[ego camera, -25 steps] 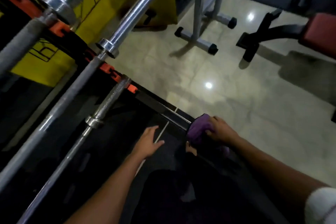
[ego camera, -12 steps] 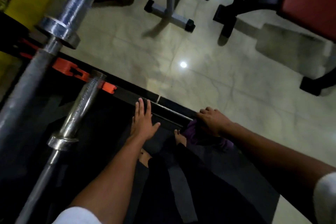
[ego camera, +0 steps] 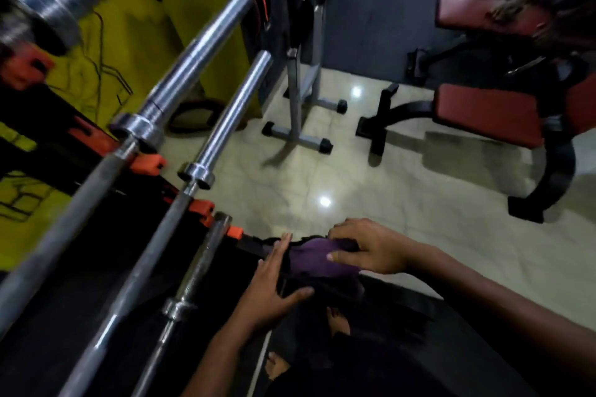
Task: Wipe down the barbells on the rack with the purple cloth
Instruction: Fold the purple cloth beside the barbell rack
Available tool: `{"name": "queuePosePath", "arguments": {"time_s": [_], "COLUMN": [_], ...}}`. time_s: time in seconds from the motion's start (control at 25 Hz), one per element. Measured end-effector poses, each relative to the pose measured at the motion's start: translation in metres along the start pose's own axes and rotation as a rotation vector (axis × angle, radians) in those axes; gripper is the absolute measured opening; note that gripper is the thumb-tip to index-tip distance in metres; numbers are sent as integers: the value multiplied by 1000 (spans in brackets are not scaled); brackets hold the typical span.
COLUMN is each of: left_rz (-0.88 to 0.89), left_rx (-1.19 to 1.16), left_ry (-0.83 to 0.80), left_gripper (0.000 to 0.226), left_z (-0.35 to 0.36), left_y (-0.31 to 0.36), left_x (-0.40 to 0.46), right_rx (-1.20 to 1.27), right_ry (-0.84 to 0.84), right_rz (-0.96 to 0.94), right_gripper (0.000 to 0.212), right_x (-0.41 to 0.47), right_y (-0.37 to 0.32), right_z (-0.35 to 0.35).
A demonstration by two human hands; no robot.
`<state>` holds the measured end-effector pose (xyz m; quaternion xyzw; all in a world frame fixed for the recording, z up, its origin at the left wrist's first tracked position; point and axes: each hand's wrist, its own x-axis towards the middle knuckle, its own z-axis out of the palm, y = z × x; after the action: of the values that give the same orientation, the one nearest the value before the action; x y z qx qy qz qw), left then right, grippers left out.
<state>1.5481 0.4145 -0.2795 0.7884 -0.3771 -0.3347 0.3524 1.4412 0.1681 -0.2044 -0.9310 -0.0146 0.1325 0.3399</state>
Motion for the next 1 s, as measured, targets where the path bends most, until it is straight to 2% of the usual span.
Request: {"name": "queuePosePath", "arguments": {"time_s": [0.08,0.16,0.24,0.32,0.48,0.64,0.88,1.0], "left_rz": [101,204,258,332,409,427,468,473], "left_rx": [62,77,92,206,158,71,287,348], "left_ry": [134,205,185,153,85,176,233,273], "left_gripper": [90,61,33,20,12,30,51,44], "left_z": [-27,-60,-91,-111,-119,-120,-130,-152], "left_y": [21,37,47,52,54,44,40,36], "left_x": [-12,-16,-19,-24,-40,-50,-64,-71], "right_rx": [-45,-110,-201,-317,-356,-305,-252,-282], "right_ry": [39,60,86,82,-24,-2,-37,-73], "right_rz": [-74,-113,-157,-179,-158,-263,-394,-453], "right_gripper": [19,10,12,13,17,17,25,27], "right_x": [0,6,10,16,28,39,58,65], "right_y": [-29,-54,-70,-81,-108,-130,-157,-176], "right_z": [-23,-38,-45,-48,-52,-44,-50,-61]}}
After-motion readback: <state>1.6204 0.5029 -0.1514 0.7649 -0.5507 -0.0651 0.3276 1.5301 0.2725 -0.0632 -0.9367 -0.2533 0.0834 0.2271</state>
